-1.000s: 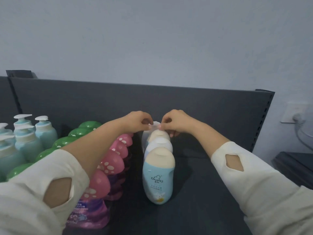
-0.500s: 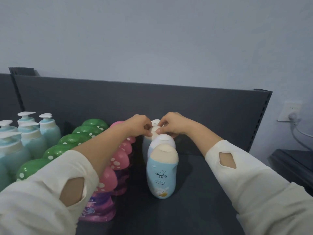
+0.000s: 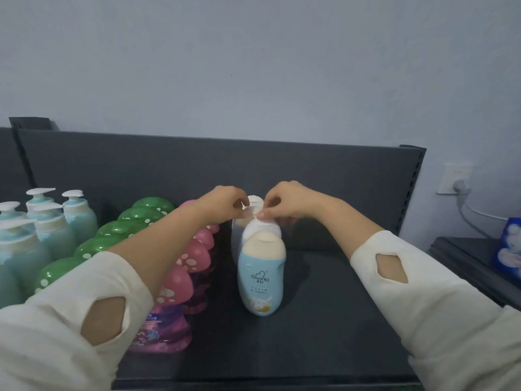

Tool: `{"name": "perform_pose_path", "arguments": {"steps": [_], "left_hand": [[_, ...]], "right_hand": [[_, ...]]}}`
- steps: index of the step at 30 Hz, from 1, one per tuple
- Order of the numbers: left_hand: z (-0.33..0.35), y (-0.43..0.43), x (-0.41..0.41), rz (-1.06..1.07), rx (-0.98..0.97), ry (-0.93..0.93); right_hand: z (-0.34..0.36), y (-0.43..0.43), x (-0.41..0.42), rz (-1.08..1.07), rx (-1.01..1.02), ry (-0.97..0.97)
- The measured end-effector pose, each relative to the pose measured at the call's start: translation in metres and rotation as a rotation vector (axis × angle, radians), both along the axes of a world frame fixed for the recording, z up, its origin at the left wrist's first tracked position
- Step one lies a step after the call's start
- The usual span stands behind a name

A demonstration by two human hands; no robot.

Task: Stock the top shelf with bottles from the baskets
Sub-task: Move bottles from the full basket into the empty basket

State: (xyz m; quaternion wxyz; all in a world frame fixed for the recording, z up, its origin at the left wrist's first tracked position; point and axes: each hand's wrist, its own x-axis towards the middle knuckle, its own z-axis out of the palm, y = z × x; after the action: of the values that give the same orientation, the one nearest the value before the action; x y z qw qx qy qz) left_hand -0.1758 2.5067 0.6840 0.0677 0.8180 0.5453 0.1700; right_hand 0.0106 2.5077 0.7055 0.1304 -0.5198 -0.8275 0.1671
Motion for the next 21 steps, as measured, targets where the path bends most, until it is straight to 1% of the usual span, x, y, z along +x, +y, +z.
{"name": "perform_pose_path", "arguments": {"steps": [2,4,7,14,19,21], "left_hand": [[0.001,-0.007,0.0,-0.027,0.014,0.004],[0.001,-0.013,-0.001,-0.054,0.011,0.0],[0.002,-0.024,-0.002,-0.075,-0.003,0.003],[-0.003,-0.032,-0.026,0.045,-0.025,0.016],[-0.003,-0.035,-0.02,0.016,-0.078,0.059],[-0.004,-0.035,-0.016,0.011,-0.076,0.07]], "right_hand": [[-0.002,-0.004,-0.002,0.019,-0.079,-0.041],[-0.005,-0.004,-0.004,0.017,-0.11,-0.072],[-0.01,-0.005,-0.006,0.016,-0.093,-0.062],[-0.014,-0.004,-0.019,0.035,-0.031,-0.033],[-0.013,-0.004,-0.028,0.022,-0.024,-0.04],[-0.011,-0.004,-0.027,0.027,-0.024,-0.077]]}}
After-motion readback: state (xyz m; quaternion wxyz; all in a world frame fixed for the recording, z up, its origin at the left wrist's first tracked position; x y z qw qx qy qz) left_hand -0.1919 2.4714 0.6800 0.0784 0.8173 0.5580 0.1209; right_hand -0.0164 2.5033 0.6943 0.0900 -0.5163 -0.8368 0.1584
